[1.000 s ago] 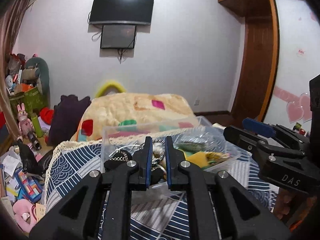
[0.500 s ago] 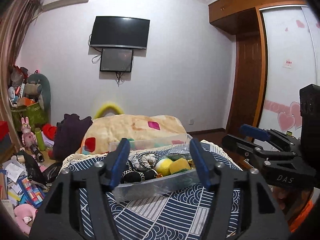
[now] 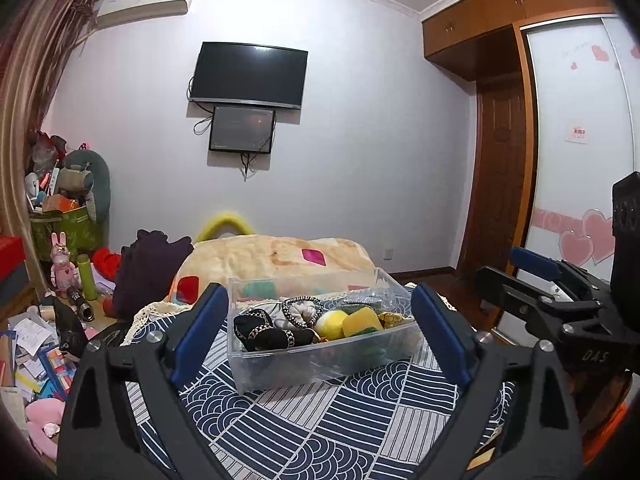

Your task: Organize soft objects

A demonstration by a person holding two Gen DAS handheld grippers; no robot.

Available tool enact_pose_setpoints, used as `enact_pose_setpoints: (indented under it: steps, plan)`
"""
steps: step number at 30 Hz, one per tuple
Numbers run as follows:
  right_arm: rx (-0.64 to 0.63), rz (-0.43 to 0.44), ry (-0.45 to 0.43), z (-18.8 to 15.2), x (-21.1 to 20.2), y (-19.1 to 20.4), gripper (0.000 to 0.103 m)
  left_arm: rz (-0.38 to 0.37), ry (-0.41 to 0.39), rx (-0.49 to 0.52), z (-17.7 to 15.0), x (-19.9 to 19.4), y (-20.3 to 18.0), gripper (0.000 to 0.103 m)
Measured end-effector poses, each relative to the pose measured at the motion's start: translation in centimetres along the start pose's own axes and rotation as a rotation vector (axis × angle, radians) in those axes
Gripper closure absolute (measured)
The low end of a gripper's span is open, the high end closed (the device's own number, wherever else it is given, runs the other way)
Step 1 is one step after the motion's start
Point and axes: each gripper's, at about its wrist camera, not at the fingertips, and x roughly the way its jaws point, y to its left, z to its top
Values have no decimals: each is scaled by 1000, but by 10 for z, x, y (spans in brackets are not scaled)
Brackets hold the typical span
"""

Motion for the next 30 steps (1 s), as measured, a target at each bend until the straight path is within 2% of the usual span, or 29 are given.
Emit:
enact_pose_setpoints:
  steps: [30]
  plan:
    - [24, 4, -11, -5, -12, 0, 1, 11, -7, 6, -7, -2, 2, 5]
